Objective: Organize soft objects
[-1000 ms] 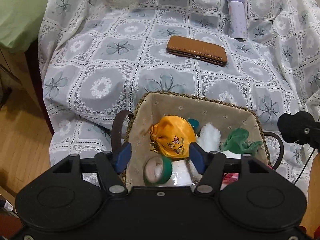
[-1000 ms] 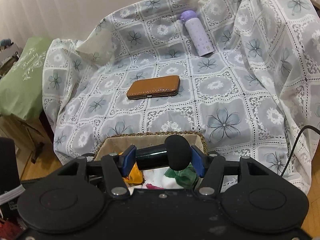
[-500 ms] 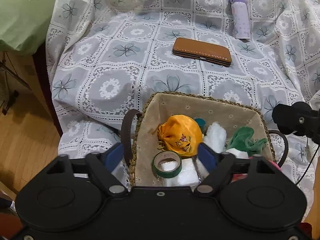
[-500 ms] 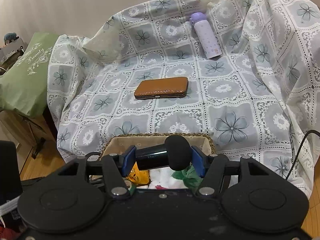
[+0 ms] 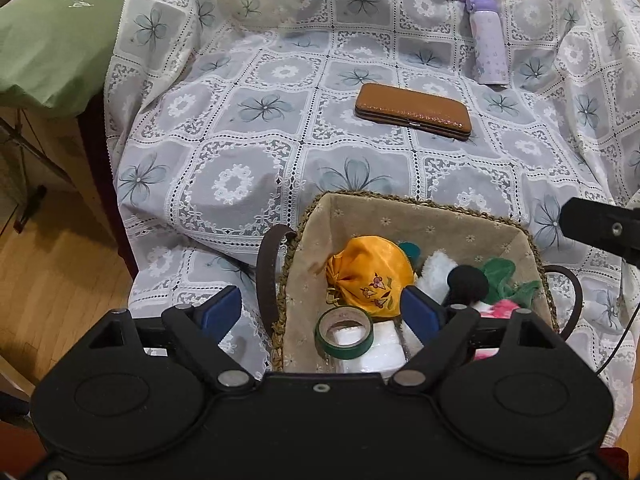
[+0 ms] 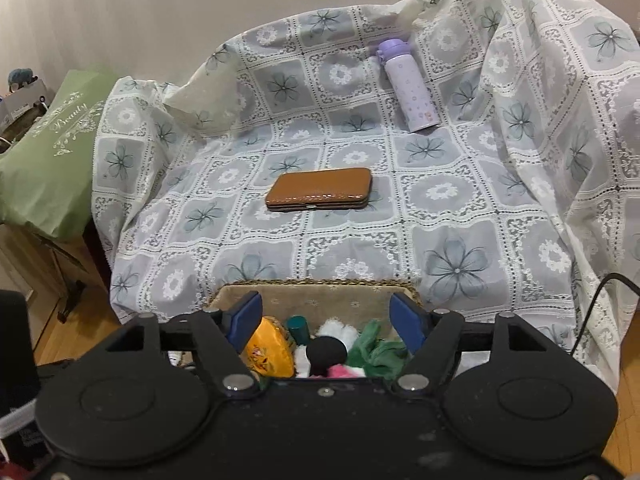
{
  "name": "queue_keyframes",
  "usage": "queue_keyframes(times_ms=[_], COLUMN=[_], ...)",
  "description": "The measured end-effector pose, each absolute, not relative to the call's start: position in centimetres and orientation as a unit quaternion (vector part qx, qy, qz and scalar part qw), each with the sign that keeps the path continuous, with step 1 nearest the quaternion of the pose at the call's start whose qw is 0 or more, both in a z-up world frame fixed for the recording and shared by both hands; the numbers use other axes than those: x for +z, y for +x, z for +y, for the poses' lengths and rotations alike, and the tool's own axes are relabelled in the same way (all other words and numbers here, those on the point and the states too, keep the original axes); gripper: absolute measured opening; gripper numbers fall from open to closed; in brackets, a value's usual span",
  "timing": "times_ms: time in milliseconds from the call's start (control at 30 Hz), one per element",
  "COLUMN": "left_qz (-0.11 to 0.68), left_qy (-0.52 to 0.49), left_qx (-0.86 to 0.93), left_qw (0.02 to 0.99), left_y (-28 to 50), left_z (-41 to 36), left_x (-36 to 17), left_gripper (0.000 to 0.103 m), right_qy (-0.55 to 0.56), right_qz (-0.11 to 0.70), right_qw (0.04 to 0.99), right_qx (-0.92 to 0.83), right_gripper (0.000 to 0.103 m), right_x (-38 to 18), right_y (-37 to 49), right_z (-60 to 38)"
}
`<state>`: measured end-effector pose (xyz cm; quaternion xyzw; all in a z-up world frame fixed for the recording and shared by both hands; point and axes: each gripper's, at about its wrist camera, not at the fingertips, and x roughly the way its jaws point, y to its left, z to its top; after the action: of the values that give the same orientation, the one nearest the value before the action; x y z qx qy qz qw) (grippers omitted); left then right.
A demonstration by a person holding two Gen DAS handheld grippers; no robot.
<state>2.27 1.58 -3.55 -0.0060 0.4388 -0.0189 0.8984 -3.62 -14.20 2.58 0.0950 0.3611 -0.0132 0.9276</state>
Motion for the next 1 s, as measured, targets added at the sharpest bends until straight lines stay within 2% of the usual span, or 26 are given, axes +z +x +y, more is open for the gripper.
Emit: queue_keyframes(times_ms=[133, 800, 1000], left_qz=[0.437, 0.428, 0.423], left_qy=[-0.005, 0.001, 0.008], left_qx=[-0.018, -0.023, -0.024], left_qw=[0.899, 0.904, 0.906], left_y=[2.2, 1.5, 1.2], left_z=[1.6, 1.3, 1.0], left_x=[-3.5, -2.3, -1.9], left_gripper=[0.090, 0.092, 0.094], right_qy=[0.090, 0.057, 0.055], right_qz=[0.362, 0.402, 0.410], right_qw=[0.927, 0.912, 0.908], right_qx=[-0.025, -0.059, -0.065], right_gripper=[0.077, 0.092, 0.093], right_x=[2.5, 1.4, 1.1], right_y=[-3.9, -4.9, -5.1], right_z=[-14.6, -15.8, -16.0])
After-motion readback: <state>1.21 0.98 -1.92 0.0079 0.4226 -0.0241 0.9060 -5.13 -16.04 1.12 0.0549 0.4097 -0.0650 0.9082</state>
